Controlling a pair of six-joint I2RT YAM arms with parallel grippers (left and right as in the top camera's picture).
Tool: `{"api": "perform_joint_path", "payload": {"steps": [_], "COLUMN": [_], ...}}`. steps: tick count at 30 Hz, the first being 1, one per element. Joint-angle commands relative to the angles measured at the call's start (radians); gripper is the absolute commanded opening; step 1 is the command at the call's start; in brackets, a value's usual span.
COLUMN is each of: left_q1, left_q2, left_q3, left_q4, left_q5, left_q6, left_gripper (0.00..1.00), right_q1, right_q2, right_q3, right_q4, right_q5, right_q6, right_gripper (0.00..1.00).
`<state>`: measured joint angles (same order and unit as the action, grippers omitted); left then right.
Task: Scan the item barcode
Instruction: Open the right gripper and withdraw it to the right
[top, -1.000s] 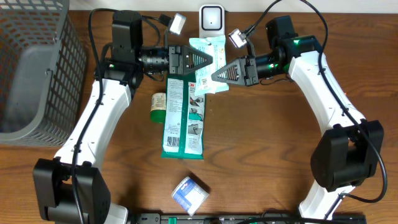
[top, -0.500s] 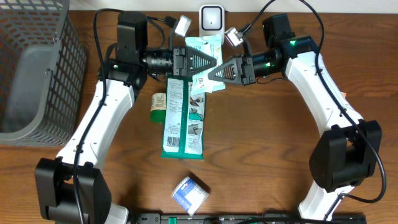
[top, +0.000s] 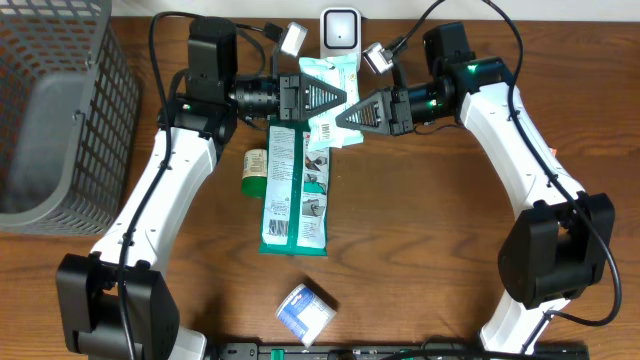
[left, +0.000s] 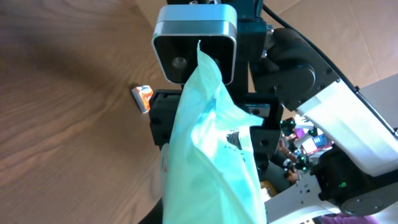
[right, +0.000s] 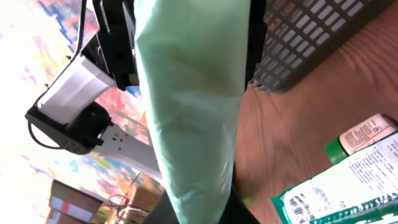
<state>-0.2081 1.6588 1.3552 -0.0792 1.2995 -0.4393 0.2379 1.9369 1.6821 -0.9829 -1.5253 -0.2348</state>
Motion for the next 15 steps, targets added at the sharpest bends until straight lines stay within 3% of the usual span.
{"api": "perform_joint_path", "payload": {"steps": [1,4,6,10,15], "left_q1": [0.000,0.000,0.000,0.000,0.000], "left_q2": [-0.003,-0.003,-0.003,-0.003,-0.003], "left_q3": [0.012,0.012,0.012,0.012,0.012], "left_q4": [0.010,0.010,0.010,0.014,0.014], "left_q5": [-0.039,-0.060,-0.080,-0.089,-0.089], "left_q6": [0.039,0.042,0.042,0.042,0.042], "left_gripper": [0.09,0.07,0.08,0.08,0.07], "right_q1": [0.005,-0.002,-0.010,-0.039,-0.085], "right_q2": [-0.004,-0.004,-0.004,-0.004,-0.004], "right_q3": [0.003,0.003,0.003,0.003,0.003], "right_q4": [-0.005,-0.005,-0.005,-0.037,-0.106], "right_q5": [-0.013,-0.013,-0.013,0.021,0.220], "right_q6": [0.003,0.008,0.026,0.040,0.039], "right_gripper": [0.30,0.54,0.64,0.70,0.71]}}
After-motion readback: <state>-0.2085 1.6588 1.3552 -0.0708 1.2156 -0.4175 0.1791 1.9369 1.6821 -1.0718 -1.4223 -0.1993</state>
